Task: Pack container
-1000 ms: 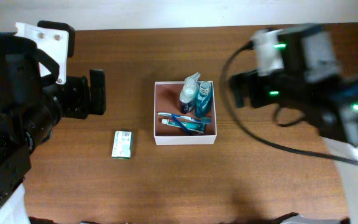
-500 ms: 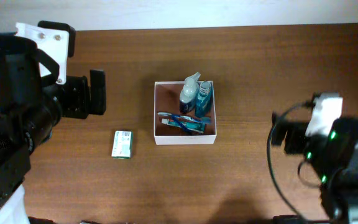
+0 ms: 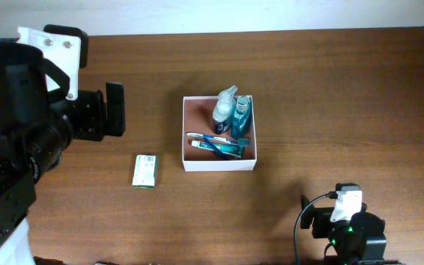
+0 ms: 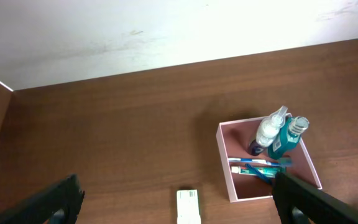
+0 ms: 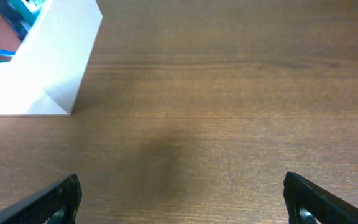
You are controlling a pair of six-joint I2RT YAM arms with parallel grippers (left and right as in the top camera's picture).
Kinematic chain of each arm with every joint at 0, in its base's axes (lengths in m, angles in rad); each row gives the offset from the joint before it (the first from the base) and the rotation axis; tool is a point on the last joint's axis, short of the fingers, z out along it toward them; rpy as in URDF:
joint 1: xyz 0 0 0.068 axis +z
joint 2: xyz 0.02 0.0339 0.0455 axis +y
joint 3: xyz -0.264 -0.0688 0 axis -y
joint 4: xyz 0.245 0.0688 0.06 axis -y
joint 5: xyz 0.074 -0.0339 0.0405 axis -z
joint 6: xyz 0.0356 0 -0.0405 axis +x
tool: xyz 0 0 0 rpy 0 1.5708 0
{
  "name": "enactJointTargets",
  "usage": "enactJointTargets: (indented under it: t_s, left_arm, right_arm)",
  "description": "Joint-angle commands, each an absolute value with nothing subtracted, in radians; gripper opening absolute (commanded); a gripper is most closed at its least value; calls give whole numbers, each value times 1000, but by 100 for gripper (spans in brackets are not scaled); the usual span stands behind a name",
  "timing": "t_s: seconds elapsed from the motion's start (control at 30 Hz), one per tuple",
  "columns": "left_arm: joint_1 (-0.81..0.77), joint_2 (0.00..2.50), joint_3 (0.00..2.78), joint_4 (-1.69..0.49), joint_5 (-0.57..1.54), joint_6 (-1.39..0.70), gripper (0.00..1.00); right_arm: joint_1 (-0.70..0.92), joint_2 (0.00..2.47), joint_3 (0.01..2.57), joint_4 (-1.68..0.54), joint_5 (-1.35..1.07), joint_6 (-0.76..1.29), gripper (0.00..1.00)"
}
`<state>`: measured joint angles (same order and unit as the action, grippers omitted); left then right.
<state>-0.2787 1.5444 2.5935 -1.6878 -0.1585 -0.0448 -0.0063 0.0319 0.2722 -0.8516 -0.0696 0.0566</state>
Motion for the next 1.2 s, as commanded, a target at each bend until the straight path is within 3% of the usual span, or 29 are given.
enactJointTargets:
  t_s: [0.0, 1.17]
  left_arm:
    - [-274, 1536, 2593, -1687, -166, -29, 99]
    - [-257, 1529, 2591, -1687, -232, -25, 99]
  right_arm:
    - [-14, 3, 221, -835, -75, 68, 99]
    - [-14, 4, 190, -819, -75, 68, 99]
